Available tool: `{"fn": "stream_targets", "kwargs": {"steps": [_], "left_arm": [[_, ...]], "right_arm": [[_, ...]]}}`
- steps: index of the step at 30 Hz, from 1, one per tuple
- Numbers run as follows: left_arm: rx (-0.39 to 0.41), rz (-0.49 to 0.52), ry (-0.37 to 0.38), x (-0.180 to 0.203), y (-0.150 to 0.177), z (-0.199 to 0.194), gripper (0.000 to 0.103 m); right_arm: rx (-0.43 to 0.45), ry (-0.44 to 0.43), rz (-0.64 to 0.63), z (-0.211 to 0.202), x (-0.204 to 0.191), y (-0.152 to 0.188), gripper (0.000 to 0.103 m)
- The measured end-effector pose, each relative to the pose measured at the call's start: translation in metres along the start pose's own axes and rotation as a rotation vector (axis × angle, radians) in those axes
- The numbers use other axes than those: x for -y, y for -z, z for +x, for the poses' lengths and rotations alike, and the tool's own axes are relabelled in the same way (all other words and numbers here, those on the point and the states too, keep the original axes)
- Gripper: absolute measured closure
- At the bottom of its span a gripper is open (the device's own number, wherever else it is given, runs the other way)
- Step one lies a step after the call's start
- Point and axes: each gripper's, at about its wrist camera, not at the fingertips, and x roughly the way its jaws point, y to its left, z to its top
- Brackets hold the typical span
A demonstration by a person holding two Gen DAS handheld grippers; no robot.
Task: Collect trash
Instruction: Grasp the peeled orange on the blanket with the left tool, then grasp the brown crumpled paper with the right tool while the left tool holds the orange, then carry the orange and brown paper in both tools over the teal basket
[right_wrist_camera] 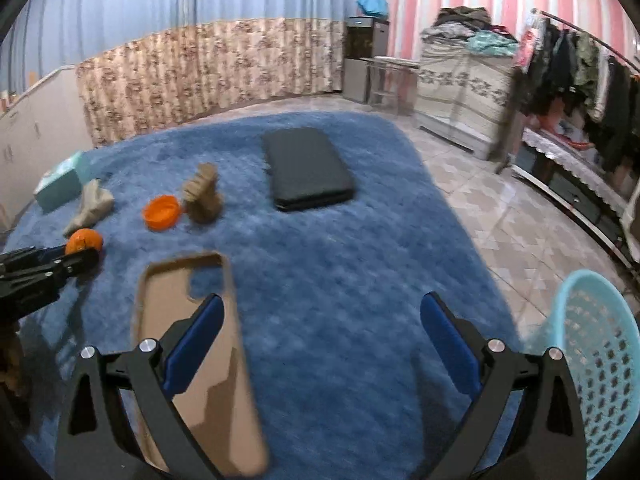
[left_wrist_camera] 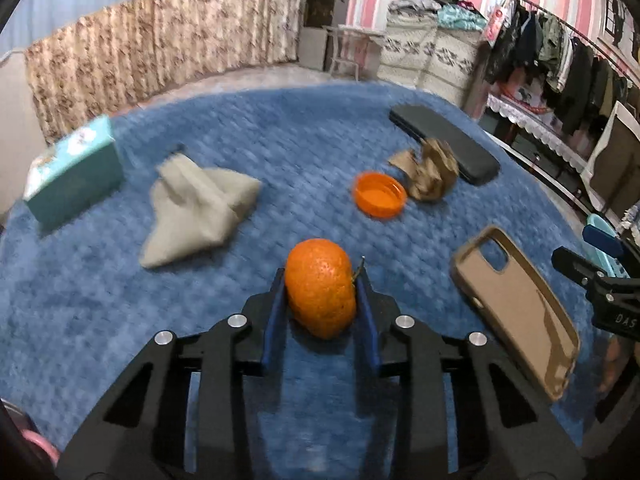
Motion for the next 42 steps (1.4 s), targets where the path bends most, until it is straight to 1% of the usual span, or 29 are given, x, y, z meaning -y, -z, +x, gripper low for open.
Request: {"fn": "stream_targets", "kwargs": {"steps": [3, 5, 8, 11, 13, 14, 15, 17, 18, 19, 20, 21, 23, 25, 29, 33, 38, 41, 42], "left_arm": [[0.053, 0.006, -0.057, -0.01, -0.003, -0.011, 0.071], [0.093, -0.004, -0.108, -0.02, -0.006, -0.017, 0.071], [0.142, -0.056, -0.167, -0.04, -0.011, -0.025, 0.071], [0.168, -0.099, -0.196, -0.052, -0.015, -0.027, 0.071], [0.173, -0.119, -0.196, -0.06, -0.018, -0.028, 0.071], [0.174, -0.123, -0.198, -0.062, -0.019, -0.028, 0.071], [0.174, -0.125, -0.2, -0.064, -0.02, -0.028, 0.071], [0.175, -0.128, -0.2, -0.07, -0.023, -0.027, 0.071], [0.177, -0.128, -0.203, -0.071, -0.024, -0.027, 0.071], [0.179, -0.128, -0.206, -0.073, -0.024, -0.027, 0.071], [0.18, -0.126, -0.21, -0.074, -0.025, -0.026, 0.071], [0.18, -0.123, -0.215, -0.073, -0.026, -0.025, 0.071], [0.182, -0.117, -0.223, -0.074, -0.028, -0.025, 0.071], [0.179, -0.111, -0.228, -0.073, -0.03, -0.025, 0.071], [0.19, -0.104, -0.233, -0.066, -0.035, -0.031, 0.071], [0.214, -0.074, -0.227, -0.046, -0.04, -0.04, 0.071], [0.238, -0.038, -0.169, -0.005, -0.046, -0.053, 0.071], [0.246, -0.008, -0.124, 0.028, -0.048, -0.06, 0.071], [0.247, 0.002, -0.109, 0.038, -0.048, -0.061, 0.071]], "right_arm": [[0.019, -0.012, -0.029, 0.003, -0.017, -0.015, 0.007], [0.027, -0.047, -0.03, 0.009, -0.029, -0.03, 0.007], [0.022, -0.074, -0.051, 0.022, -0.047, -0.048, 0.007], [-0.009, -0.077, -0.089, 0.039, -0.061, -0.06, 0.008], [-0.045, -0.085, -0.107, 0.056, -0.069, -0.067, 0.014], [-0.059, -0.089, -0.11, 0.061, -0.071, -0.068, 0.023], [-0.07, -0.093, -0.11, 0.065, -0.072, -0.069, 0.029], [-0.095, -0.109, -0.095, 0.075, -0.076, -0.071, 0.031], [-0.107, -0.118, -0.085, 0.08, -0.077, -0.073, 0.04], [-0.115, -0.129, -0.08, 0.083, -0.078, -0.073, 0.046], [-0.13, -0.151, -0.076, 0.087, -0.081, -0.074, 0.058], [-0.139, -0.165, -0.077, 0.09, -0.083, -0.074, 0.072], [-0.141, -0.179, -0.091, 0.093, -0.088, -0.073, 0.074], [-0.116, -0.175, -0.104, 0.088, -0.087, -0.073, 0.075], [-0.043, -0.158, -0.074, 0.062, -0.068, -0.073, 0.075], [0.01, -0.127, -0.012, 0.025, -0.03, -0.067, 0.075], [0.05, -0.034, 0.059, -0.023, 0.029, -0.044, 0.075], [0.063, 0.033, 0.091, -0.052, 0.063, -0.027, 0.075], [0.07, 0.068, 0.099, -0.063, 0.076, -0.021, 0.075]]}}
